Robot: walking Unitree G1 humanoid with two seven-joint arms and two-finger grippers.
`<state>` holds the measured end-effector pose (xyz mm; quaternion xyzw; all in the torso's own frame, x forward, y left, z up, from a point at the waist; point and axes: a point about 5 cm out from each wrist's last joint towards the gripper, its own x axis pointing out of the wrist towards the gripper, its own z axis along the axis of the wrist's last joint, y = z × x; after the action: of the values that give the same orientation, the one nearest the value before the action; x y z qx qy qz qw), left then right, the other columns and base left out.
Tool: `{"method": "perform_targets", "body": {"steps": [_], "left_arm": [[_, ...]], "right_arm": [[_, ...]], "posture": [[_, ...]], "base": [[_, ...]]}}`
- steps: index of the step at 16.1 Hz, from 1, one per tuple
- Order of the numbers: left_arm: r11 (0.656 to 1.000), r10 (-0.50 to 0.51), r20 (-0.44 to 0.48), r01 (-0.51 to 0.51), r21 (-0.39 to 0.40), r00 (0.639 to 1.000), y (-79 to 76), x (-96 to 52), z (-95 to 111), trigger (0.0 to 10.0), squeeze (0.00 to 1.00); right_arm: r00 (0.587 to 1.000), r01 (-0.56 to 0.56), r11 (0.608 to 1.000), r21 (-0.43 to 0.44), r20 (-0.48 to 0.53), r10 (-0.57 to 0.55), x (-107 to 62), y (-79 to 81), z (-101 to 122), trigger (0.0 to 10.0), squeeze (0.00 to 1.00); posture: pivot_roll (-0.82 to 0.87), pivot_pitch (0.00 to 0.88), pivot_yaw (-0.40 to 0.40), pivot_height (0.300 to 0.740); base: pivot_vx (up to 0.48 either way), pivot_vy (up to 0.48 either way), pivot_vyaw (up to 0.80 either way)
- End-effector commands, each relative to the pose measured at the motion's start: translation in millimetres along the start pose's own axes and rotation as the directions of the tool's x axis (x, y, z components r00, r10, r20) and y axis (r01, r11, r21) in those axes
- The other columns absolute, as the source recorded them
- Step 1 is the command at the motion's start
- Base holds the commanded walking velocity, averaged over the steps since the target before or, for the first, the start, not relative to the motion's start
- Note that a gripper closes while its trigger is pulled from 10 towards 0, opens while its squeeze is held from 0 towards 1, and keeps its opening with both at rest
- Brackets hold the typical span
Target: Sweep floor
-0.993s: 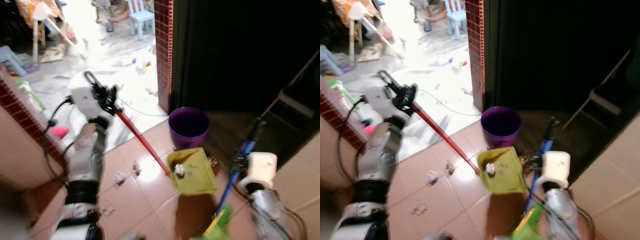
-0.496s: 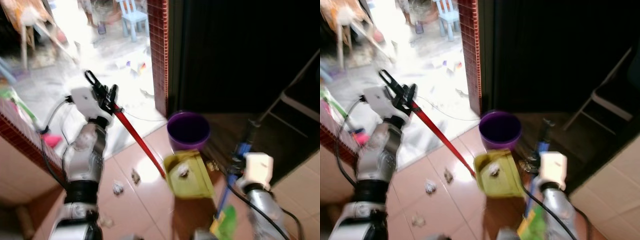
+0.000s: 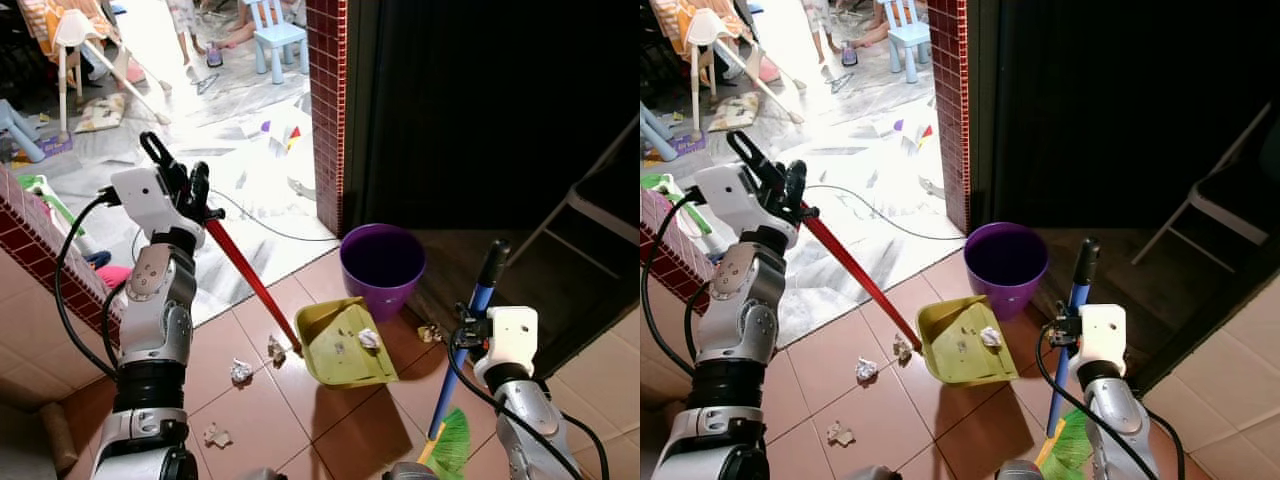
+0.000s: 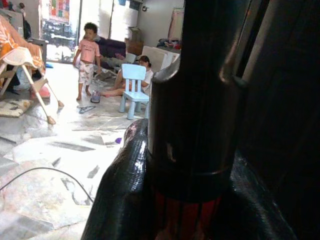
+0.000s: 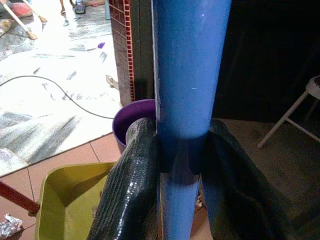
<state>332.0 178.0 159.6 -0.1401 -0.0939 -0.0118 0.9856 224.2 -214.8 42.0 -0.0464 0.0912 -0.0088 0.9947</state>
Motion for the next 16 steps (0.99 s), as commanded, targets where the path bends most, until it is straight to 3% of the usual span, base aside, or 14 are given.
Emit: {"method": "perform_targets", "body": {"steps": [1, 4, 6, 9, 10, 13, 16], "left_arm": [[0.999, 0.019, 0.073, -0.017, -0.028, 0.997, 2.3, 1.4, 15.7, 10.0, 0.00], [0.999, 0.034, 0.062, -0.032, -0.040, 0.997, 2.9, -0.1, 12.5, 10.0, 0.00], [0.992, 0.082, 0.063, -0.075, -0.105, 0.995, 7.0, 1.3, 14.4, 10.0, 0.00], [0.981, 0.183, 0.108, -0.174, -0.080, 0.977, 16.9, -1.0, 22.8, 10.0, 0.00], [0.966, 0.255, 0.129, -0.249, -0.068, 0.958, 27.2, -4.2, 26.5, 10.0, 0.00], [0.947, 0.322, 0.143, -0.318, -0.047, 0.936, 41.3, -7.2, 29.2, 10.0, 0.00], [0.893, 0.451, 0.181, -0.441, -0.093, 0.874, 59.2, -5.7, 39.0, 10.0, 0.00]], "right_arm": [[1.000, -0.012, 1.000, 0.018, -0.003, 0.012, 2.4, 2.5, 0.5, 10.0, 0.00], [1.000, -0.015, 1.000, 0.016, -0.005, 0.015, 2.6, 1.3, 0.1, 10.0, 0.00], [1.000, -0.014, 1.000, 0.015, -0.005, 0.015, 2.3, 0.5, 0.3, 10.0, 0.00], [1.000, -0.020, 1.000, 0.005, -0.008, 0.020, 2.7, -1.2, 0.5, 10.0, 0.00], [1.000, -0.027, 1.000, 0.004, -0.011, 0.027, 3.4, -1.7, 0.7, 10.0, 0.00], [0.999, -0.048, 0.999, 0.005, -0.015, 0.048, 6.2, -0.8, 0.7, 10.0, 0.00], [0.997, -0.079, 0.997, 0.007, -0.016, 0.080, 9.9, 0.9, 1.7, 10.0, 0.00]], "posture": [[-0.21, 0.000, 0.093, 0.740], [-0.21, 0.000, 0.090, 0.740], [-0.21, 0.000, 0.088, 0.740], [-0.21, 0.000, 0.067, 0.740], [-0.21, 0.000, 0.058, 0.740], [-0.20, 0.000, 0.043, 0.740], [-0.19, 0.000, 0.019, 0.740]], "base": [[0.000, 0.000, 0.00], [0.000, 0.000, 0.00], [0.000, 0.000, 0.00], [0.000, 0.000, 0.00], [0.000, 0.000, 0.00], [0.000, 0.000, 0.00], [0.000, 0.000, 0.00]]}}
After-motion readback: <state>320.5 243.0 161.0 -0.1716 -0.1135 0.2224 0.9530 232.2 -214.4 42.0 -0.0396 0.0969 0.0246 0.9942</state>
